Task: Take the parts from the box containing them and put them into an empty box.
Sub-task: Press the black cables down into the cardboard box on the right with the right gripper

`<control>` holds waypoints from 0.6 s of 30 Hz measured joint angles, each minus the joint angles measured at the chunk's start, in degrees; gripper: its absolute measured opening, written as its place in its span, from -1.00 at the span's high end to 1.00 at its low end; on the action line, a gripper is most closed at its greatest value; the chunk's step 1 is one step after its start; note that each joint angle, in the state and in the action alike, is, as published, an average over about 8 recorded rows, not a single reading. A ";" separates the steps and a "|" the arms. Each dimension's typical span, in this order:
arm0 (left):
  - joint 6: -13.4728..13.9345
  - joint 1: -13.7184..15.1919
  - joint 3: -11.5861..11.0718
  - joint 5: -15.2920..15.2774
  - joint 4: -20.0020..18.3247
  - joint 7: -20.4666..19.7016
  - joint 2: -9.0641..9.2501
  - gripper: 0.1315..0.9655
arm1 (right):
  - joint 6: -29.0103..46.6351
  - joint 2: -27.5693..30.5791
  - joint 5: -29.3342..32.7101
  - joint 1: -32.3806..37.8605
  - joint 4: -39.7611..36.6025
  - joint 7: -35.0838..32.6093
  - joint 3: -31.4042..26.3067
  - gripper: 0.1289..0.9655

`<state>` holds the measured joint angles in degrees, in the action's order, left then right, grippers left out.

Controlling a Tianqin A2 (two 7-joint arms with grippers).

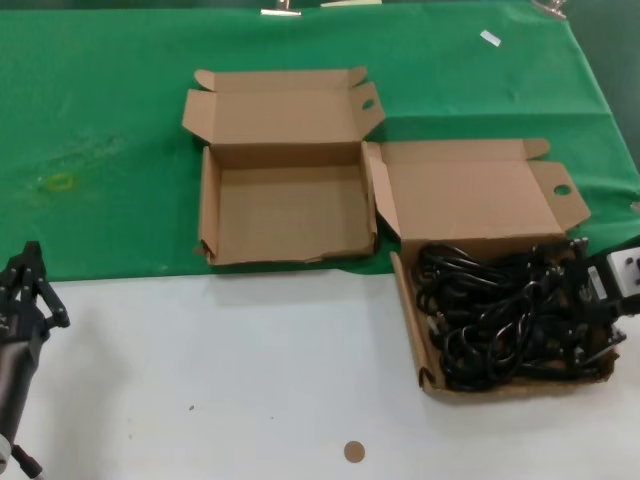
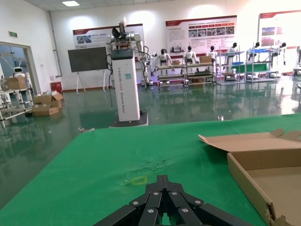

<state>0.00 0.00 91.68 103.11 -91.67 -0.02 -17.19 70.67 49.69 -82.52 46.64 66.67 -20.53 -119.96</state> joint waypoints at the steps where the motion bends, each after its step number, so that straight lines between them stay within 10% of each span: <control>1: 0.00 0.00 0.00 0.00 0.00 0.00 0.00 0.97 | 0.09 -0.18 0.23 0.08 -0.25 -0.08 -0.07 -0.47; 18: 0.00 0.00 0.00 0.00 0.00 0.00 0.00 0.97 | 1.05 -0.83 3.16 1.33 -1.21 1.23 -0.05 0.34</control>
<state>0.00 0.00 91.68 103.11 -91.67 -0.02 -17.19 71.73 48.86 -79.36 47.97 65.45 -19.30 -120.02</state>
